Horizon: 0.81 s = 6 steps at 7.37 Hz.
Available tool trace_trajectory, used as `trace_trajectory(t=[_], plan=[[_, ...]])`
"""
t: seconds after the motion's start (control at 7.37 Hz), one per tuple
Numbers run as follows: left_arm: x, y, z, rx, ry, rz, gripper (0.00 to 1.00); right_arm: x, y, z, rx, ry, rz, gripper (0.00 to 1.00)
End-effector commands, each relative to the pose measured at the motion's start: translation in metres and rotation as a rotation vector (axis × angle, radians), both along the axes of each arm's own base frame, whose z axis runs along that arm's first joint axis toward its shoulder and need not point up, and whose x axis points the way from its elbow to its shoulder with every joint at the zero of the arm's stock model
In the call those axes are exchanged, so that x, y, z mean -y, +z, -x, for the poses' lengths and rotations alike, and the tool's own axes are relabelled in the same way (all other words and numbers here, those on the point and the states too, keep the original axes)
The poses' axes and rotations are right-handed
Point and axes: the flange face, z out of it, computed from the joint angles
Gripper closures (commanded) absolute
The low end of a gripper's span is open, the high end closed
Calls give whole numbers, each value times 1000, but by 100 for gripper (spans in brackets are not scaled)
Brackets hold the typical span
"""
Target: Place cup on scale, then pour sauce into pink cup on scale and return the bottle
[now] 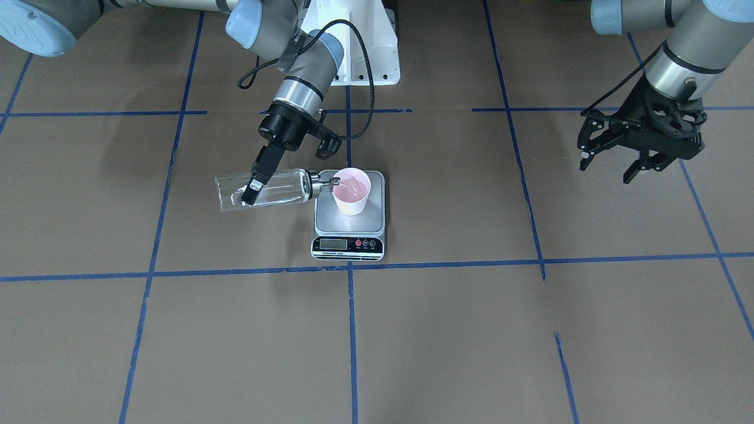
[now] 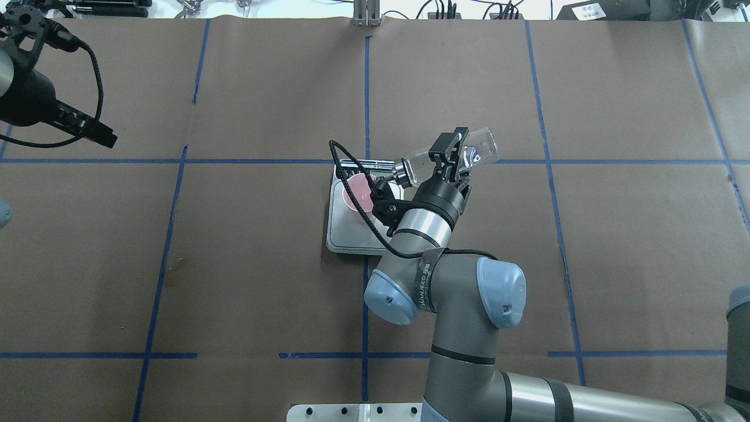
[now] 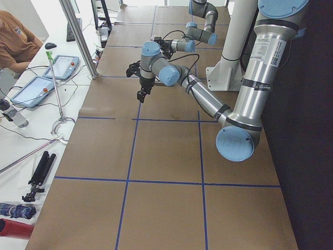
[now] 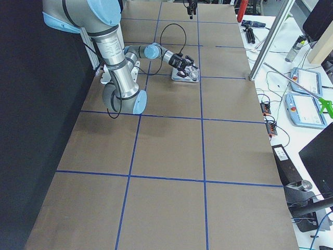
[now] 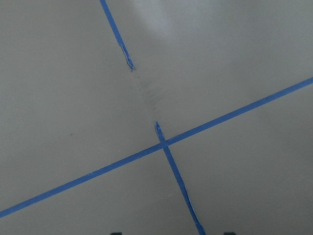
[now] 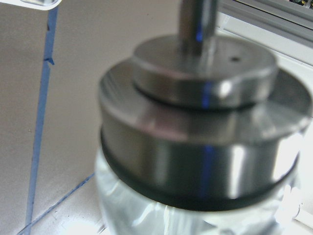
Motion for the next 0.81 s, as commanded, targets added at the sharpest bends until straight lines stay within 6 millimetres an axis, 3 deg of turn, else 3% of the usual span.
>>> trace_trajectory(t=[0.0,0.68], plan=[[0,1,0,0,1,2,24,1,1,-1,-16,-2,-2,100],[0,1,0,1,2,1,24,6,-3,-5,-47,-10,-10,100]])
